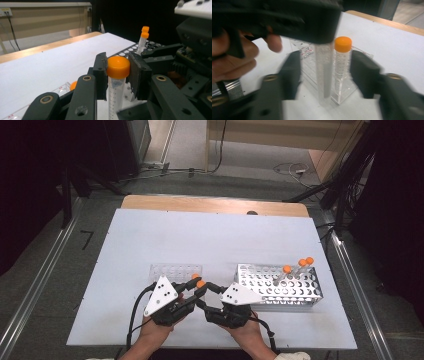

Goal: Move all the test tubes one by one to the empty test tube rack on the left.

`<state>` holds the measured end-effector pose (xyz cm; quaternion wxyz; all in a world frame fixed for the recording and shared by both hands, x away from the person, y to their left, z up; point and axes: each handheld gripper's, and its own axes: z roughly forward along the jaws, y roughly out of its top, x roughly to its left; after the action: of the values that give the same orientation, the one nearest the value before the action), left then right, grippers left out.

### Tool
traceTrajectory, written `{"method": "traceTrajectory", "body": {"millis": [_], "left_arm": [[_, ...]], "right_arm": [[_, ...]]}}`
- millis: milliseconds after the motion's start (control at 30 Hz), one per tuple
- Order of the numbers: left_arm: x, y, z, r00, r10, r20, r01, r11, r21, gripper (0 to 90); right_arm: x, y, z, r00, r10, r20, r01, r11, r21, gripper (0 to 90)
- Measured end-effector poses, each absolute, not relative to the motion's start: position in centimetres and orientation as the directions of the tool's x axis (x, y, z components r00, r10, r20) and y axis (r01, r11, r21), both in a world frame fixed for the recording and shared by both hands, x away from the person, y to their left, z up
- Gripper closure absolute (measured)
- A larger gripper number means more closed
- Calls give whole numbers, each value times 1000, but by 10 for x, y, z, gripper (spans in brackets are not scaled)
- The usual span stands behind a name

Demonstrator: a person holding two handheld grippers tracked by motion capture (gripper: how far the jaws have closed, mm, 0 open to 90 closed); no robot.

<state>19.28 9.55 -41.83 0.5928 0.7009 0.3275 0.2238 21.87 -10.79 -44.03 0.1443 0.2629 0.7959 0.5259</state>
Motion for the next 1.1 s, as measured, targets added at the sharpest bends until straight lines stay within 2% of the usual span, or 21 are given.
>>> {"method": "traceTrajectory", "body": {"millis": [67, 167, 667, 1100], "left_arm": [[193, 98, -415, 685, 725, -77, 191, -76, 979, 703], [194, 103, -411, 680, 729, -75, 192, -78, 978, 703], [203, 135, -401, 600, 796, -79, 178, -37, 983, 703], [219, 130, -411, 586, 807, -70, 171, -39, 984, 703]], "right_arm": [[220, -109, -441, -812, 582, 44, 273, 311, 910, 250], [221, -110, -441, -805, 591, 53, 287, 310, 906, 217], [225, -122, -441, -783, 619, 60, 303, 295, 906, 215], [225, -121, -441, -782, 620, 64, 306, 293, 906, 215]]}}
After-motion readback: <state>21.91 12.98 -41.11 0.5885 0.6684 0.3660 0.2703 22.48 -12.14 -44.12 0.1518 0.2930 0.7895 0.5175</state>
